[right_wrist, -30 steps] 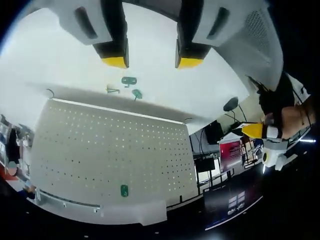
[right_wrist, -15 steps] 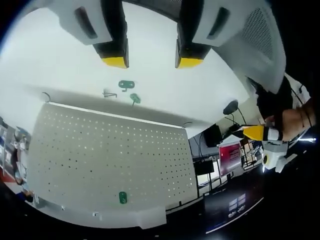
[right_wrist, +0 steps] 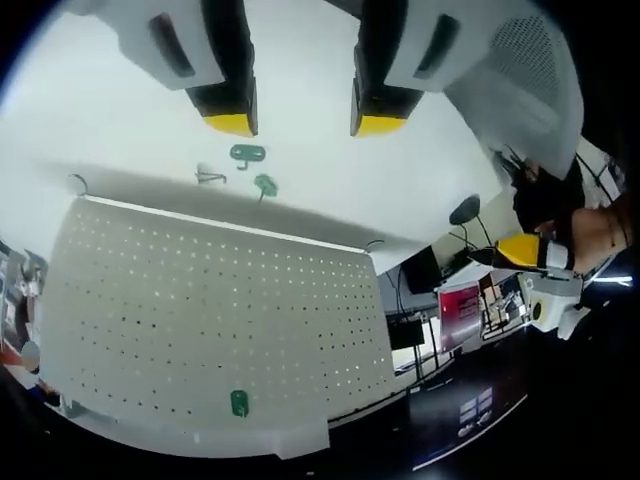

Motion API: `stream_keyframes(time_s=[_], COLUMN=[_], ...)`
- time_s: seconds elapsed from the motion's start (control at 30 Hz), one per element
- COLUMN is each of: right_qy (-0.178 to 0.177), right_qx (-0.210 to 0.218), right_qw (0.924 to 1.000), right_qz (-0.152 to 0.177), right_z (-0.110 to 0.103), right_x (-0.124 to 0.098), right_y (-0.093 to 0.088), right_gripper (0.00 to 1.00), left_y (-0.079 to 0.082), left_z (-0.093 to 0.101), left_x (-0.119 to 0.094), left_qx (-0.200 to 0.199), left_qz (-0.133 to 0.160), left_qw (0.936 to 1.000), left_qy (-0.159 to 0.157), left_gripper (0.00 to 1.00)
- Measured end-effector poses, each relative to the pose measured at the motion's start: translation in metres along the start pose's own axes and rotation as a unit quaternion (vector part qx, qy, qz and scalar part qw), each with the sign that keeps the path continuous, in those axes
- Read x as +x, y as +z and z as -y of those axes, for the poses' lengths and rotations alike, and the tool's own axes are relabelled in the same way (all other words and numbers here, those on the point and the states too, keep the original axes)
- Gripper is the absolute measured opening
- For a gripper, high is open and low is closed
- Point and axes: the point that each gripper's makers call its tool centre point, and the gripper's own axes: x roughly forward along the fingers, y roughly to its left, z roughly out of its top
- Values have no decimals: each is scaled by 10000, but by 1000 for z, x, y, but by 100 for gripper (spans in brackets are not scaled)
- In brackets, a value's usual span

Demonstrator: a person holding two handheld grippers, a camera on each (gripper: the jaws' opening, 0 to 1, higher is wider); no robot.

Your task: Insert the hook assembly into the mounting plate slot until the hook locks in place.

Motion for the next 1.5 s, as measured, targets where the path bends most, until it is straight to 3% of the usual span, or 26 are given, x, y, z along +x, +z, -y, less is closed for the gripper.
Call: stream_keyframes(time_s=[0.5, 0.83, 1.33, 1.5], right_qy=[-18, -197, -453, -478], right_qx=[-147, 102, 572, 548], right_qw=[9998, 9998, 9971, 9970], right_qz=[93, 2, -228, -259], right_z=[10, 21, 37, 41], right_x=[74, 116, 161, 171], right_y=[19, 19, 18, 22], right_gripper=[33, 32, 31, 31], left_y=[-6, -11, -17, -18], left_z=[1, -4, -15, -19], left_x=[10, 9, 9, 10], left_qx=[-48, -97, -187, -230], left_qz=[-133, -212, -306, -309], left_qw=[9999, 9997, 9993, 9992], left_qy=[-68, -12, 79, 115], left_gripper=[100, 100, 100, 100])
